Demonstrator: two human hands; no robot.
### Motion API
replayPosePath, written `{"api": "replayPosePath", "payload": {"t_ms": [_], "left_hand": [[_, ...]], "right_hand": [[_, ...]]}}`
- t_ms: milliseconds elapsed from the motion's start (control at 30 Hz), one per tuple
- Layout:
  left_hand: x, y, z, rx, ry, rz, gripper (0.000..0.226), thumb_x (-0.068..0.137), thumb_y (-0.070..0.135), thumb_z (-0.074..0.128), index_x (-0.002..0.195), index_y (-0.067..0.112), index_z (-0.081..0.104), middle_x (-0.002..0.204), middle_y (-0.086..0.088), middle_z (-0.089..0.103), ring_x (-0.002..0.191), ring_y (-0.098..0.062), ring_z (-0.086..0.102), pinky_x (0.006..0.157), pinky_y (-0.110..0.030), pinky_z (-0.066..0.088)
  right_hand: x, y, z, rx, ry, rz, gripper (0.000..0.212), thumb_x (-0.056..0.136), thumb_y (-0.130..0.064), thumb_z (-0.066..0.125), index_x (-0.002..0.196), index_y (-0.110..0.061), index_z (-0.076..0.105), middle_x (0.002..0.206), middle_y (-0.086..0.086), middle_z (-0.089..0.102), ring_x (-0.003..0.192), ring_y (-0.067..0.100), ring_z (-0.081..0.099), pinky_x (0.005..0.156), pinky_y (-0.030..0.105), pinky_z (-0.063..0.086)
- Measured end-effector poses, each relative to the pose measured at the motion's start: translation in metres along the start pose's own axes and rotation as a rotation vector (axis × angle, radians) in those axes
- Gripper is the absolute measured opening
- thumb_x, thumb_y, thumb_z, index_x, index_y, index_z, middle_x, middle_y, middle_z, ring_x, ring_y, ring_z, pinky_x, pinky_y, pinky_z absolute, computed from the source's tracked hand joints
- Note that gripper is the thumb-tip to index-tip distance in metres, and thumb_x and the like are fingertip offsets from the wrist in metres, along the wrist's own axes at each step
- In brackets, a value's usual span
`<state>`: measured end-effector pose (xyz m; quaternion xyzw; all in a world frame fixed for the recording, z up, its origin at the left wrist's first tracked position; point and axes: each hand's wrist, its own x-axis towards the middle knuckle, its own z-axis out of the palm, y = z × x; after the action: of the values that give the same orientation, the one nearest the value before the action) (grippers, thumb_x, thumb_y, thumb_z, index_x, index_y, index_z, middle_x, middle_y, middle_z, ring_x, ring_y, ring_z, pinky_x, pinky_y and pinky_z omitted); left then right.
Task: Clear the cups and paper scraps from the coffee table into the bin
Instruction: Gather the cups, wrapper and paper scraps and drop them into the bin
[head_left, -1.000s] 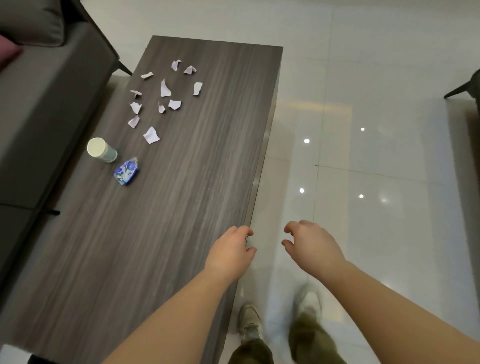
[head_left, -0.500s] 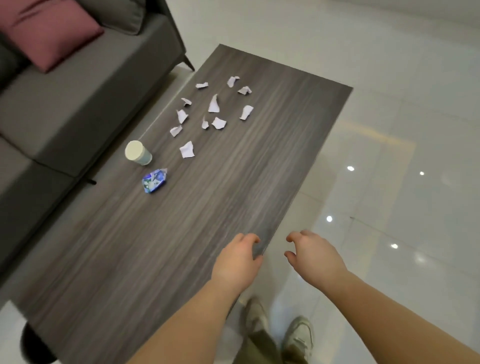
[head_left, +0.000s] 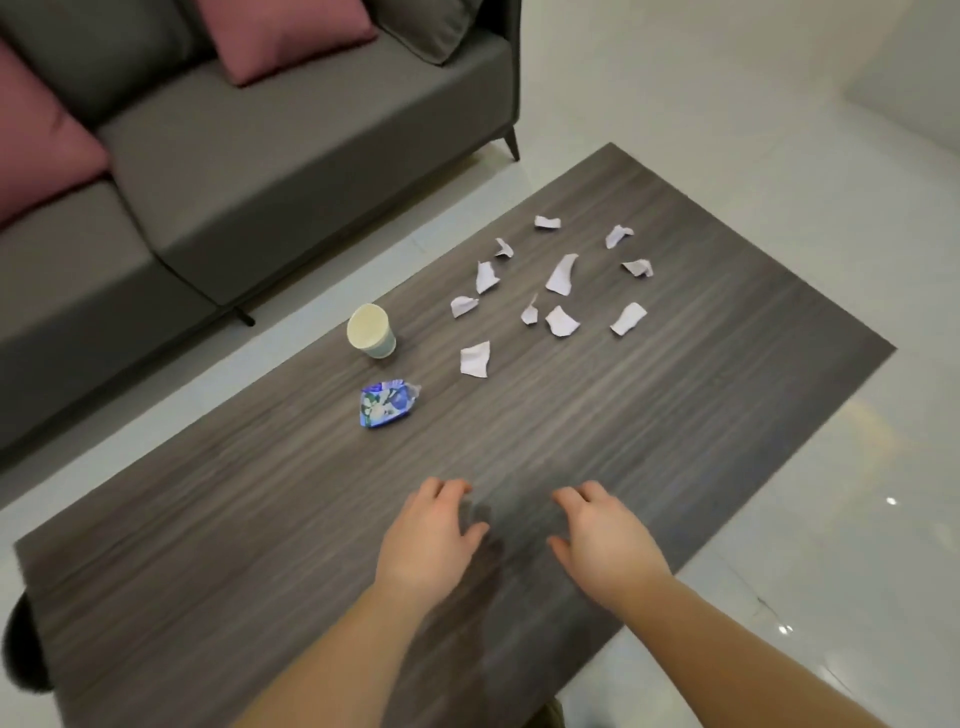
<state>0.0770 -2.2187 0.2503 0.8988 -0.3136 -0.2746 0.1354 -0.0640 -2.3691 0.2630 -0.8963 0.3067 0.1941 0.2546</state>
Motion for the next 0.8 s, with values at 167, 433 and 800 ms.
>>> {"api": "replayPosePath", "payload": {"t_ms": [167,433,800], "left_hand": [[0.038,-0.016,-0.018,0.019,0.037,-0.077,0.060,0.082,0.052,0.064,0.135,0.031,0.043,0.136,0.005,0.041,0.128,-0.021,0.039,0.101,-0.039,0.041],[0.105,-0.038,-0.033,0.072,0.109,-0.215,0.075,0.078,0.052,0.069,0.140,0.034,0.031,0.149,-0.003,0.027,0.137,-0.026,0.027,0.109,-0.046,0.033],[0.161,-0.070,-0.033,0.136,-0.019,-0.330,0.078,0.087,0.028,0.062,0.148,0.038,0.014,0.160,-0.004,0.000,0.147,-0.032,-0.004,0.115,-0.060,0.015]], "right_hand": [[0.051,-0.017,-0.010,-0.027,-0.040,-0.063,0.059,0.090,-0.044,0.060,0.141,-0.026,0.036,0.141,0.002,0.035,0.130,0.023,0.035,0.099,0.039,0.045],[0.155,-0.044,-0.029,-0.088,-0.003,-0.172,0.087,0.080,-0.048,0.071,0.148,-0.033,0.018,0.156,0.005,0.006,0.142,0.026,0.008,0.104,0.044,0.042],[0.247,-0.072,-0.030,-0.362,-0.085,-0.278,0.086,0.087,-0.037,0.065,0.150,-0.036,0.006,0.161,0.002,-0.013,0.147,0.035,-0.006,0.117,0.053,0.017]]}}
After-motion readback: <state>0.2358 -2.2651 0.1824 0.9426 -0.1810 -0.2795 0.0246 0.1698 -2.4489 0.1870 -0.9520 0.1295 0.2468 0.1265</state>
